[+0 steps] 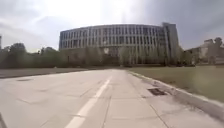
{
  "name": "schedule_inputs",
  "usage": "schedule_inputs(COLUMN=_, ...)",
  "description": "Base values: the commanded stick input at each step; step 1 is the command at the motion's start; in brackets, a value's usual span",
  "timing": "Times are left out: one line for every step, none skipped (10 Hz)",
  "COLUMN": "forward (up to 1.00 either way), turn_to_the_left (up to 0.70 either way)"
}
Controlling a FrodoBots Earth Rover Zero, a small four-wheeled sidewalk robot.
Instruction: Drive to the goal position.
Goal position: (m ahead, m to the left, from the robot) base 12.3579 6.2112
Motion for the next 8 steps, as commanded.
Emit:
schedule_inputs(forward=0.7, turn_to_the_left=0.0)
schedule_inputs(forward=0.7, turn_to_the_left=0.0)
schedule_inputs(forward=0.7, turn_to_the_left=0.0)
schedule_inputs(forward=0.7, turn_to_the_left=0.0)
schedule_inputs(forward=0.7, turn_to_the_left=0.0)
schedule_inputs(forward=0.7, turn_to_the_left=0.0)
schedule_inputs(forward=0.7, turn_to_the_left=0.0)
schedule_inputs(forward=0.7, turn_to_the_left=0.0)
